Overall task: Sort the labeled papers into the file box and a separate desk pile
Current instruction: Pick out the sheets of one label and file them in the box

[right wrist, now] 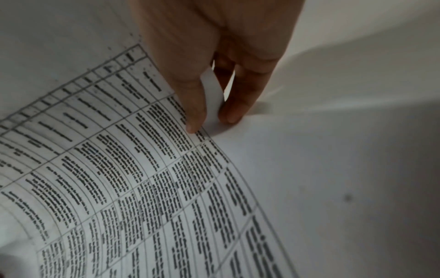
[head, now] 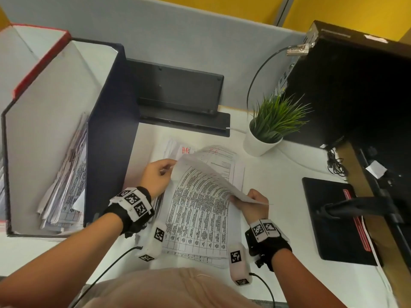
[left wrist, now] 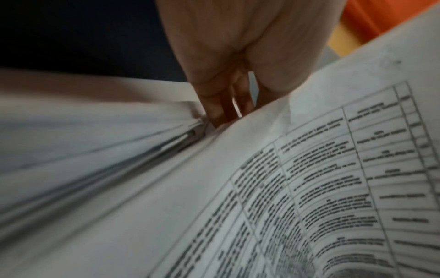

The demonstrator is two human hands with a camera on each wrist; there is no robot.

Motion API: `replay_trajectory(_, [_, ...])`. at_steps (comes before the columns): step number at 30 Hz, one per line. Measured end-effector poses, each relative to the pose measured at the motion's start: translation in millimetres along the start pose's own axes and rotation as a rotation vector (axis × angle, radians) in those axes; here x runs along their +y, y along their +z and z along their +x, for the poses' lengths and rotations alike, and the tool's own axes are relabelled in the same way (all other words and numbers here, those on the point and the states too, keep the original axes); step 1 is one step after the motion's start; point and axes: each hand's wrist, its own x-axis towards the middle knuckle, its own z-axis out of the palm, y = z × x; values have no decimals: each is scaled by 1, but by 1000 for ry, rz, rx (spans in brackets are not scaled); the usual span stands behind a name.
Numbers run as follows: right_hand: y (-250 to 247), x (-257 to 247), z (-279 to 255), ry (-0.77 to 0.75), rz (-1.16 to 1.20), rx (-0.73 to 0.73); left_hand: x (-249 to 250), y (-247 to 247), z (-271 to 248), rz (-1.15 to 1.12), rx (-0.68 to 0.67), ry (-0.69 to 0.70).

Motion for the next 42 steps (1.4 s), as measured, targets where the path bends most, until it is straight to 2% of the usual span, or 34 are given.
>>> replay_trajectory(2, [-1,-3,0,8,-55,-14,4,-2,-1,-80,-33,-52])
replay_trajectory(4, [0,-6,-4,2,49,-6,7,-3,-2,-158,-74,-106])
replay_trajectory(7, [-1,-10,-4,-83,170,1,12,-5,-2,-254,-131,-176])
replay_trajectory(10, [-2,-11,-3,-107,-8,-80,16,-6,1,-322,-172,-230])
replay_trajectory(13, [-2,-7,-2,-116,-111,-99,15,-7,8,-254,-96,-314])
replay_trajectory(18, [-3,6,5,-76,-139,-3,9,-6,20,-204,17,-456])
replay_trajectory(22, [-3,10,5,-99,-109,20,1,-5,23,-39,-47,-529])
replay_trajectory(25, [1,10,4,-105,-149,14,-1,0,23,24,-52,-492])
replay_trajectory(32, [2,14,6,-94,-255,49,-5,3,18,220,23,-291])
replay_trajectory(36, [2,11,11,-85,-420,1,-7,2,14,275,12,-216])
replay_trajectory(42, [2,8,6,-76,-372,26,-9,0,15,324,-3,-134])
